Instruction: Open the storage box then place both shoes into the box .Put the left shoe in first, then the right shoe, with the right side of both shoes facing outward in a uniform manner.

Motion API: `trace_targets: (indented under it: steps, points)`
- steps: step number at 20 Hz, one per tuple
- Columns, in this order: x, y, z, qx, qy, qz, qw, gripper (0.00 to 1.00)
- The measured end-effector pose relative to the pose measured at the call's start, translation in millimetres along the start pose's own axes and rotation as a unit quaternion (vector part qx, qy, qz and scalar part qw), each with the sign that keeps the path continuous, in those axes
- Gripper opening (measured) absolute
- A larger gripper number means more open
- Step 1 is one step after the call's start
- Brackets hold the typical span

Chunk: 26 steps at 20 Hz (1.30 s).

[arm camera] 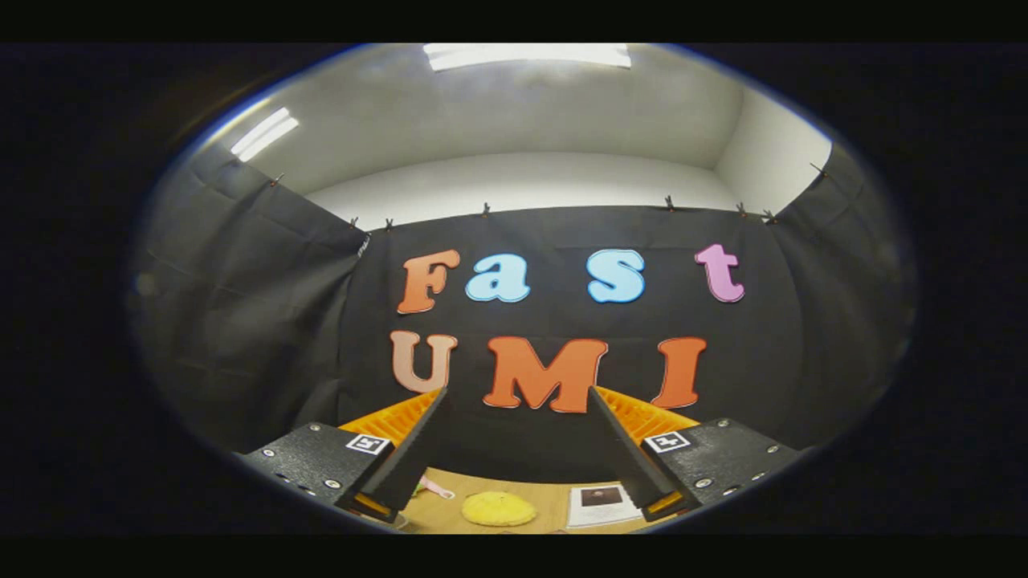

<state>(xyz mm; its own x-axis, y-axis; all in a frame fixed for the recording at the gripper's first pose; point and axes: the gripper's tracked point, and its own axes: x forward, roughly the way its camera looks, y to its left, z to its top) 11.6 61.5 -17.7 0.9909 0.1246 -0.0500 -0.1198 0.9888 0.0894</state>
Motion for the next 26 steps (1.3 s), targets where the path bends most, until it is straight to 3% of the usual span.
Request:
trace_targets:
  steps: [12, 19, 22, 26]
  points:
    - [0.1, 19.3, -23.9, 0.011, 0.032, 0.015, 0.999, 0.99]
    - [-13.6, 38.9, -74.7, 0.035, 0.108, 0.042, 0.993, 0.99]
    - [-23.4, 57.3, -110.8, 0.056, 0.161, 0.072, 0.983, 0.99]
    - [-46.8, 93.3, -169.9, 0.101, 0.261, 0.124, 0.952, 0.99]
